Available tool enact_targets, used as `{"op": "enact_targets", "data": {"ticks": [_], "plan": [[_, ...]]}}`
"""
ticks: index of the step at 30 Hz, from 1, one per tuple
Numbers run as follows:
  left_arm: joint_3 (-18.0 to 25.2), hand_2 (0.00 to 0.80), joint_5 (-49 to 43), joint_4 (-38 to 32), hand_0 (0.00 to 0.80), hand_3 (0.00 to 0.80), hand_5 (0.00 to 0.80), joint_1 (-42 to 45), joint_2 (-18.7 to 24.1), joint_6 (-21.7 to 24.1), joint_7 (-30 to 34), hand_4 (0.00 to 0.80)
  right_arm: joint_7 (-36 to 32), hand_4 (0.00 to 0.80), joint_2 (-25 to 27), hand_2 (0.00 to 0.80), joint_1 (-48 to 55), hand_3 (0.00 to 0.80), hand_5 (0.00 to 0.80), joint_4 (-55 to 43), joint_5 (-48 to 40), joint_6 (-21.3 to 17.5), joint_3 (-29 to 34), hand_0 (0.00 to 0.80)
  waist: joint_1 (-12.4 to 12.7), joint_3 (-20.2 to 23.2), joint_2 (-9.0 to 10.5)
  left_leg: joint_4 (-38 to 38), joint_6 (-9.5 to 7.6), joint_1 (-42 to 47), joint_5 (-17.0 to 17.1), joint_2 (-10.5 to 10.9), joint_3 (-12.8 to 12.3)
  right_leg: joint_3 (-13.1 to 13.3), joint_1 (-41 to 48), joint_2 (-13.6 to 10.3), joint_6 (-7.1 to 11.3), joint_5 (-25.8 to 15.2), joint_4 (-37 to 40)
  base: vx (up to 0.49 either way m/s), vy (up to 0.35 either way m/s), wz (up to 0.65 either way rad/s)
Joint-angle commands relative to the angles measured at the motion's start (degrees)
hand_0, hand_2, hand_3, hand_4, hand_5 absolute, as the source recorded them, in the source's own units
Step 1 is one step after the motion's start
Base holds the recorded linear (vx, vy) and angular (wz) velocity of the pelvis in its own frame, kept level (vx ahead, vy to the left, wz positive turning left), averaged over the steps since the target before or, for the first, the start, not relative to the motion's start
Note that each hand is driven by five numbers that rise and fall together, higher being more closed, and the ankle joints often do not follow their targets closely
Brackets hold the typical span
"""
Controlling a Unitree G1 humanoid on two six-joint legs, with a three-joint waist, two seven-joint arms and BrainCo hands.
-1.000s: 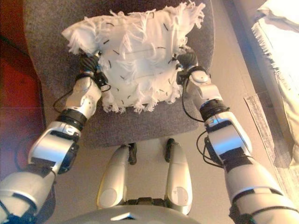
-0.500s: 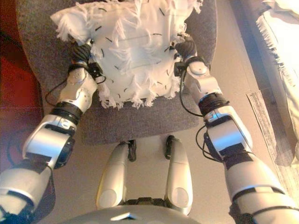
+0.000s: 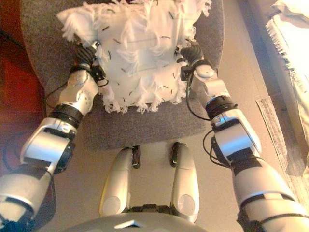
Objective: Pick up the cushion and take it to the sofa
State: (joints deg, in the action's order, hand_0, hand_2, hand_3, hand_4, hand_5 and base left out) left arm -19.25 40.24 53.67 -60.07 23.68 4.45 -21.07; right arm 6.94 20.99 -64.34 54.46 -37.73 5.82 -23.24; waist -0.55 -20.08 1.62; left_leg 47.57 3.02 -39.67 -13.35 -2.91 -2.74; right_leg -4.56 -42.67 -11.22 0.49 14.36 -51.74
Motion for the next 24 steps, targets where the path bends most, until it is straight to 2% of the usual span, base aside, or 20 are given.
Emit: {"op": "enact_targets", "data": {"ticks": [1,5,9,10,14,17,21,24], "plan": [[-2.6,0.0,-2.1,3.3,0.0,0.0,0.0,-7.4,0.0,3.9,1.2,0.0,1.2,0.0,-1.6,0.0,-5.9,0.0,0.0,3.6,1.0,-3.9,-2.2,0.0,0.2,3.9,-1.84,0.8,2.03,0.3,-2.1,-2.2,0.2,1.5,4.6,-1.4,2.71,-5.0,8.3,0.047,0.01,0.0],[-2.6,0.0,-2.2,3.8,0.0,0.0,0.0,-7.1,2.5,4.5,0.8,0.0,3.9,0.0,0.7,0.0,-4.9,0.0,0.0,3.6,1.4,-3.8,-1.3,0.0,0.3,4.5,-1.68,0.0,1.98,2.3,-2.4,-2.6,-0.2,1.1,6.4,-1.9,2.79,-4.7,8.9,0.043,0.009,0.01],[-0.8,0.0,0.3,4.5,0.0,0.0,0.0,-5.3,5.1,4.1,2.5,0.0,4.3,0.0,3.4,0.0,-3.3,0.0,0.0,5.7,1.7,-3.8,0.7,0.0,0.7,5.4,-1.64,-2.4,1.86,5.5,-2.2,-2.5,-0.6,0.1,9.2,-2.6,3.02,-4.5,10.7,0.019,0.016,0.01],[-0.4,0.0,0.7,4.8,0.0,0.0,0.0,-5.0,5.6,3.8,3.2,0.0,4.2,0.0,4.0,0.0,-3.1,0.0,0.0,6.3,1.8,-3.7,1.1,0.0,0.8,5.6,-1.5,-3.4,1.48,5.5,-0.6,-2.3,-1.0,-0.4,9.3,-3.0,2.65,-5.9,11.7,-0.039,0.017,0.07],[1.1,0.0,2.7,5.5,0.0,0.0,0.0,-2.7,7.3,3.2,5.5,0.0,3.0,0.0,6.5,0.0,-1.7,0.0,0.0,8.0,2.3,-2.9,2.2,0.0,1.2,6.7,-1.23,-7.0,1.33,8.6,0.5,-2.0,-1.1,-1.5,12.1,-3.4,2.77,-6.4,14.3,0.014,0.008,0.1],[2.4,0.0,4.4,5.8,0.0,0.0,0.0,-0.3,8.7,3.7,8.0,0.0,0.8,0.0,8.5,0.0,0.4,0.0,0.0,8.3,0.7,-4.3,2.8,0.0,1.5,7.8,-0.79,-10.3,1.16,11.5,1.7,-1.9,-1.3,-2.3,14.8,-3.5,2.86,-7.0,17.1,0.036,0.003,-0.01],[5.0,0.0,6.6,2.8,0.0,0.0,0.0,5.8,8.6,6.1,11.9,0.0,-1.7,0.0,8.9,0.0,7.2,0.0,0.0,2.9,-3.1,-7.6,5.3,0.0,1.8,9.5,-0.06,-16.1,0.65,16.0,4.0,-1.2,-1.2,-3.5,19.2,-3.2,3.17,-8.4,22.0,0.041,-0.001,0.0],[6.5,0.0,4.4,-5.4,0.0,0.0,0.0,14.6,6.6,8.2,13.6,0.0,-0.4,0.0,7.6,0.0,17.4,0.0,0.0,-10.2,-3.7,-6.8,6.3,0.0,2.0,10.9,0.72,-21.2,0.07,20.1,6.1,-0.1,-0.7,-4.3,23.6,-2.8,3.55,-10.1,27.4,0.053,-0.006,0.05]]}}
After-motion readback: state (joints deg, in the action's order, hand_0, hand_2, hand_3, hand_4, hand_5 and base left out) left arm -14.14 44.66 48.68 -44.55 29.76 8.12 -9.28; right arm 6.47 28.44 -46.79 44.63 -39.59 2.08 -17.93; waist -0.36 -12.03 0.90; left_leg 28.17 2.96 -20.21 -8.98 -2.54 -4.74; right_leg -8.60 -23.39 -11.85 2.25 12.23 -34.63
